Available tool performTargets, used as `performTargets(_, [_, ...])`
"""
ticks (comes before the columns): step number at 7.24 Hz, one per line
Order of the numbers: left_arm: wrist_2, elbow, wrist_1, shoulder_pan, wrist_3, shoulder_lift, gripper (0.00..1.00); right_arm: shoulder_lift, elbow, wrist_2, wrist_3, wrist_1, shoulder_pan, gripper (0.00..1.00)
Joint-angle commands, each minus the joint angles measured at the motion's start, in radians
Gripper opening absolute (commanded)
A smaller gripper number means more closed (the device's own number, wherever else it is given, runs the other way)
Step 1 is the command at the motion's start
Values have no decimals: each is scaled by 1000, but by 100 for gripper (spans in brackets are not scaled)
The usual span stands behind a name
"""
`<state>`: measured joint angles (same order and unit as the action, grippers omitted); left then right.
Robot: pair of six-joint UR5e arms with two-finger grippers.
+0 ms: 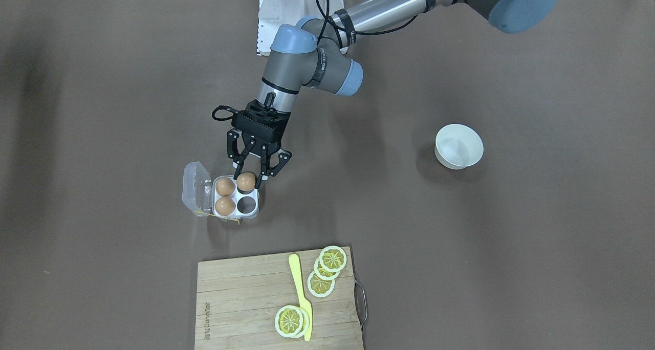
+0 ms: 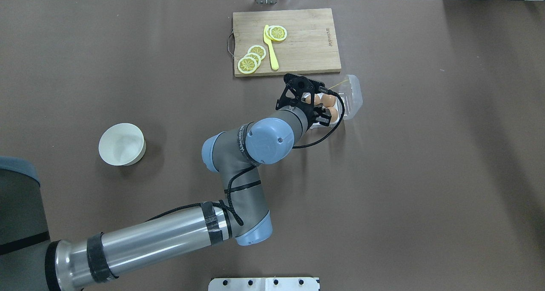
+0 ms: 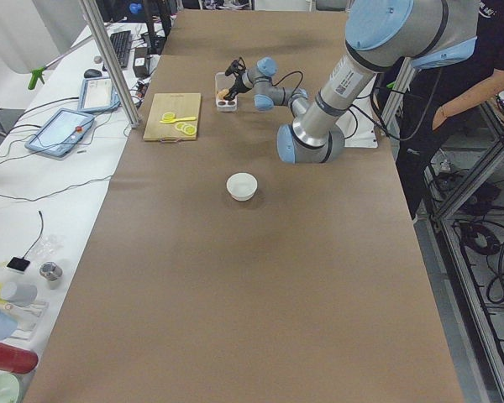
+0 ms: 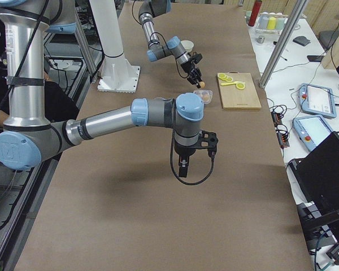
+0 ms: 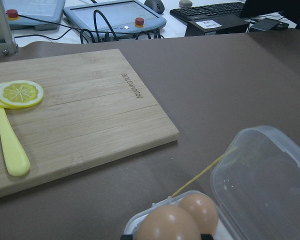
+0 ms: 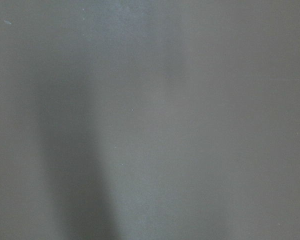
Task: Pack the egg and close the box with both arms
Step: 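Lower the egg into an empty cup and open the left gripper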
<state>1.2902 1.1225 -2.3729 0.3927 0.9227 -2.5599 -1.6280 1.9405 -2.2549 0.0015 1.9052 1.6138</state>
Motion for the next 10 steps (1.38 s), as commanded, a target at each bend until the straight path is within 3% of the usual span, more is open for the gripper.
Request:
performTargets(1, [0, -4, 0, -3, -1, -13, 47, -3, 6, 2, 0, 2, 2, 100])
performTargets(5, [0, -4, -2, -6, -1, -17, 50, -9, 9, 0, 0, 2, 3, 100])
performTargets(8, [0, -3, -2, -6, -2, -17, 72, -9, 11, 2, 0, 0, 3, 100])
performTargets(10, [3, 0, 0, -3, -5, -16, 71, -9, 11, 2, 0, 0, 3, 100])
